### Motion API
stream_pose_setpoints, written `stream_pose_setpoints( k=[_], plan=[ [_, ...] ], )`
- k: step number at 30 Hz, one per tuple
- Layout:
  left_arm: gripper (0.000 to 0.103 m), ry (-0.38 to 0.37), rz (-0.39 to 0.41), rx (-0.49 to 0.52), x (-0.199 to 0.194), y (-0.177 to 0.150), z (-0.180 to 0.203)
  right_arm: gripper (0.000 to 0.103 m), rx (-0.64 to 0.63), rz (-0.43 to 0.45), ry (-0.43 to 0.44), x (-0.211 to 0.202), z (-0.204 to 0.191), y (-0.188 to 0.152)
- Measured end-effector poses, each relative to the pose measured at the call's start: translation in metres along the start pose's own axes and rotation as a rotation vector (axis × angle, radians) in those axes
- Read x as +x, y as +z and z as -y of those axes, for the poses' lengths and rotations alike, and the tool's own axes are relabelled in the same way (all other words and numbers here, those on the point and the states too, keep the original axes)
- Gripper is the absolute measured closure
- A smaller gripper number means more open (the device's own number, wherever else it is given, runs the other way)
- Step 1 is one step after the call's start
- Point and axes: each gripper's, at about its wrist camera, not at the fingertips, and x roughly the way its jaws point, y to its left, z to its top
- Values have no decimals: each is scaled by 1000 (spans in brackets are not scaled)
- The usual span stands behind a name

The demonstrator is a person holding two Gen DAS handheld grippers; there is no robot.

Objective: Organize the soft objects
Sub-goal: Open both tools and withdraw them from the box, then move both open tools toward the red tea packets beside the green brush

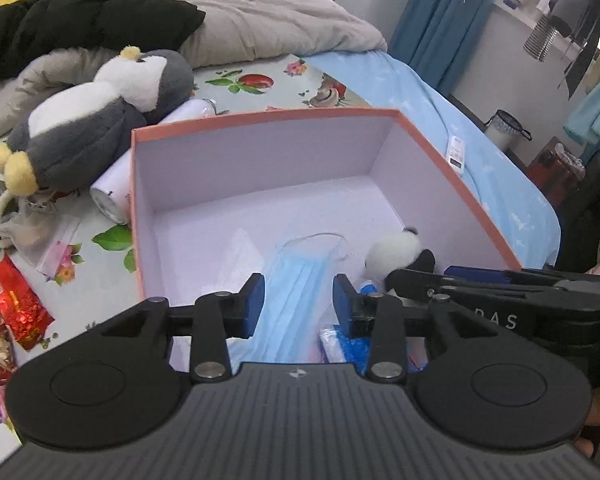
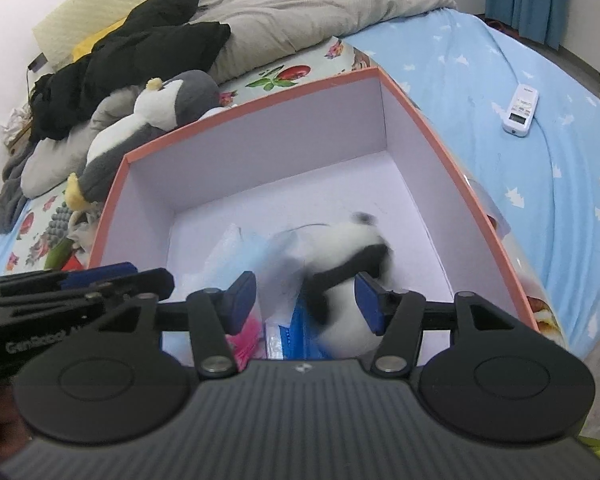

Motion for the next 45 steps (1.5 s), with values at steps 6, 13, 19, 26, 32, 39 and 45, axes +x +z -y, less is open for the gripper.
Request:
stream_pose_setpoints(
  k=[6, 13, 19, 26, 32, 39, 45],
  plan=[
    [60, -7, 36, -2, -35, -9, 0, 45, -3, 25, 9, -20, -9, -6],
    [60, -24, 87, 10, -95, -32, 6, 45, -20, 88, 12, -70, -29, -24],
    [60, -26, 140, 16, -152, -63, 6, 45, -36, 140, 18, -115, -48, -46],
    [60, -18, 185, 2, -210, -104, -6, 45, -56, 194, 39, -156, -74, -74],
    [60, -9, 212, -1, -251, -141, -14, 45, -78, 219, 72, -181, -97, -108],
    [60, 38, 256, -5, -290, -178, -17, 45, -118, 249, 88, -208, -119, -141],
    [60, 108, 302, -84, -313, -198, -43, 45, -135, 222, 120, -207, -132, -158]
  ],
)
